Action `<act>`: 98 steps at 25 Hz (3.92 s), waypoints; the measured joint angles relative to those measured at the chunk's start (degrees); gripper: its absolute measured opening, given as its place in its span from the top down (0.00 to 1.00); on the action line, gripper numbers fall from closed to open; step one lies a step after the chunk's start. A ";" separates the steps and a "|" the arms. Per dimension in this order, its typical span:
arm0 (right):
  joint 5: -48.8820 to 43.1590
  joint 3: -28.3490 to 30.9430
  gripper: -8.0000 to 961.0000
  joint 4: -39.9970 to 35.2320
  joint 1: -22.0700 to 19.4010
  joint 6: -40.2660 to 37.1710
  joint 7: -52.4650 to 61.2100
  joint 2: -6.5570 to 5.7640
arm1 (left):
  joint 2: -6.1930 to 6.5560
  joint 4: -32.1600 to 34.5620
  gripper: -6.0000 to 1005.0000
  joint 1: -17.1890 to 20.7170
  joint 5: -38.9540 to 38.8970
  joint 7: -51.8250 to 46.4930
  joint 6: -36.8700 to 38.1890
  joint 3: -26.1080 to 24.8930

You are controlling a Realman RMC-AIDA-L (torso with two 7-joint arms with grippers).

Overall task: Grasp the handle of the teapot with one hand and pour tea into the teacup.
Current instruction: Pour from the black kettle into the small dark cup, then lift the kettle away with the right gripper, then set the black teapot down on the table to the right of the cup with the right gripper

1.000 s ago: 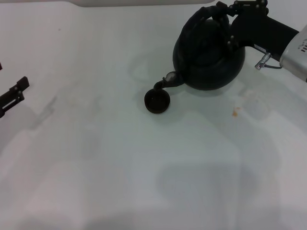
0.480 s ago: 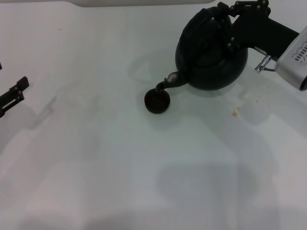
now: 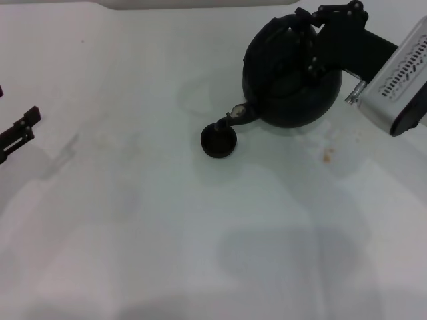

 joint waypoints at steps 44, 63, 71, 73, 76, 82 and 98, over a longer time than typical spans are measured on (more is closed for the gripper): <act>0.10 -3.66 0.88 -3.86 -0.50 7.19 -7.13 -0.09 | 0.00 -0.76 0.23 -0.80 -0.13 0.68 -1.24 -0.09; 5.83 -2.02 0.88 -0.99 -1.49 0.53 -7.51 -0.30 | 0.05 -0.95 0.23 -1.14 0.00 0.68 -1.54 -0.09; 6.54 -1.69 0.88 -0.99 -1.55 0.09 -8.32 -0.23 | 0.08 -0.93 0.23 -1.33 0.00 0.68 -1.68 -0.54; 7.85 -1.21 0.88 -0.51 -1.57 -0.50 -8.31 -0.24 | 0.08 -1.05 0.23 -1.34 0.00 0.68 -1.79 -0.60; 11.43 0.38 0.88 1.16 -1.56 -3.13 -8.29 -0.42 | 0.09 -1.16 0.23 -1.34 0.00 0.84 -1.96 -0.61; 18.91 3.18 0.88 5.01 -2.45 -8.97 -7.58 -0.78 | 0.02 -1.23 0.23 -1.14 0.00 1.17 -2.00 -0.62; 20.25 10.14 0.88 20.33 -2.98 -27.05 11.41 -1.13 | 0.35 -1.29 0.23 -1.87 0.12 1.30 -2.09 -0.61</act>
